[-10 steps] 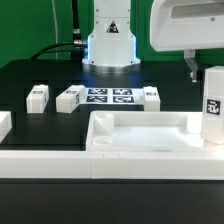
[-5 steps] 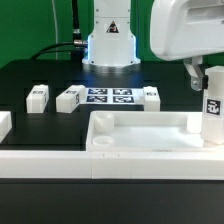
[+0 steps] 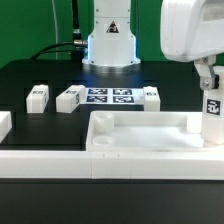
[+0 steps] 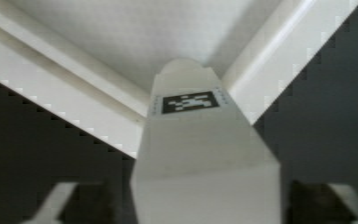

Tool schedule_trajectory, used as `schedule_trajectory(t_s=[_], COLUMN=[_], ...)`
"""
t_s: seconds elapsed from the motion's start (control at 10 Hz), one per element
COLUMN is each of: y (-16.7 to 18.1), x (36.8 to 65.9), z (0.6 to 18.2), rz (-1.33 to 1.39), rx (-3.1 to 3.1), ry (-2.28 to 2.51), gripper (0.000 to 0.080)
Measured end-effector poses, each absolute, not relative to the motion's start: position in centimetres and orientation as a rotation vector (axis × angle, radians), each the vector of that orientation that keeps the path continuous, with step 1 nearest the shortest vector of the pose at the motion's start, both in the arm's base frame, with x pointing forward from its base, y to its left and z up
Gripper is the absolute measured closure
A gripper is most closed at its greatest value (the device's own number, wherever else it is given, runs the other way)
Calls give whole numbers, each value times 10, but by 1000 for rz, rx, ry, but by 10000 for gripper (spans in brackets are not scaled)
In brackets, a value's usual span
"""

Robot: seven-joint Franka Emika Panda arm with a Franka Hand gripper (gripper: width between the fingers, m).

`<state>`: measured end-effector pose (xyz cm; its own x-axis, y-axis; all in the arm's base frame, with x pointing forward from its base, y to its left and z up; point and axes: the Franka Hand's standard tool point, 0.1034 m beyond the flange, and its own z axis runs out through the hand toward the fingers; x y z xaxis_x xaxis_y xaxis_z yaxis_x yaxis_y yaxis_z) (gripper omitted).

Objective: Assemble desk

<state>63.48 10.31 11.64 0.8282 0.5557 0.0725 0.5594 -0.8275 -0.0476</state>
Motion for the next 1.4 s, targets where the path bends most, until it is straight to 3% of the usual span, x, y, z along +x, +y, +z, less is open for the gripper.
schedule_trajectory(t_s=[0.1, 0.2, 0.6, 1.4], y=[103, 103, 103, 98], x=[635, 635, 635, 636], z=[116, 116, 116, 114], rz=[-85, -85, -81, -49], rx=[-2940, -2940, -2969, -2997], ry=[-898, -898, -776, 554], gripper=[402, 511, 511, 509])
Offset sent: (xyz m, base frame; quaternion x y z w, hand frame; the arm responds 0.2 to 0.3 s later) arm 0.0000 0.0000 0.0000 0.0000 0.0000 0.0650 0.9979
